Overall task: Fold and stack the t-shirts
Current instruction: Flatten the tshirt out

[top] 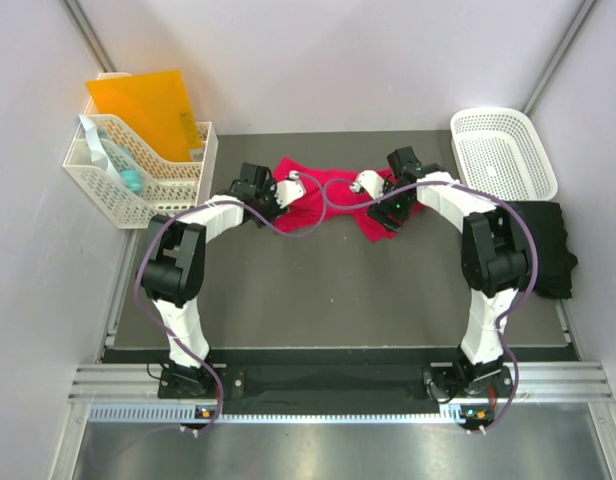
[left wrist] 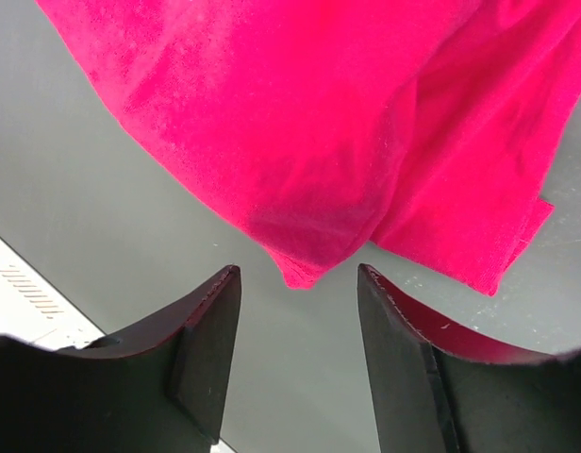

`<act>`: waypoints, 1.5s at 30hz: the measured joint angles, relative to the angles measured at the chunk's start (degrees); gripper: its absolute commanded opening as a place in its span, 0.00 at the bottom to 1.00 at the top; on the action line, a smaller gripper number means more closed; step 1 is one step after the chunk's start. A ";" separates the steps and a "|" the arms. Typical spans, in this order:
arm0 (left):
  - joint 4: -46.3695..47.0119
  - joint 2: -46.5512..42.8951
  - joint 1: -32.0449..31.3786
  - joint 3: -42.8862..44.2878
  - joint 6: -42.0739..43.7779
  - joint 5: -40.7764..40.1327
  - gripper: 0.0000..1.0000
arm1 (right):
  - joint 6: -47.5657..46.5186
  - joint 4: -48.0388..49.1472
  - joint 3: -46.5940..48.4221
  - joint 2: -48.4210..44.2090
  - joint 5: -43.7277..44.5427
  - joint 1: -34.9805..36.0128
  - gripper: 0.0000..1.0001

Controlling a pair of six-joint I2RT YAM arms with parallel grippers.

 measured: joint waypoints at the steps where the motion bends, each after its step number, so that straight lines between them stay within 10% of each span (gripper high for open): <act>1: 0.09 0.02 0.00 0.00 0.07 -0.04 0.55 | 0.13 0.26 -0.04 0.02 0.35 -0.02 0.65; 15: 0.35 0.98 0.00 -0.20 0.61 -0.11 0.39 | 0.72 2.16 -3.23 1.57 2.99 0.57 0.63; 24: 0.31 2.08 0.00 -0.20 1.20 -0.24 0.00 | 0.74 2.95 -4.07 1.60 5.25 1.81 0.26; 31: 0.31 2.80 0.00 -0.20 1.40 -0.24 0.00 | 0.66 4.31 -4.39 1.70 7.48 1.92 0.00; 45: 0.37 1.70 0.00 1.81 -0.37 -0.22 0.00 | -3.72 1.64 6.23 -1.07 12.81 1.92 0.00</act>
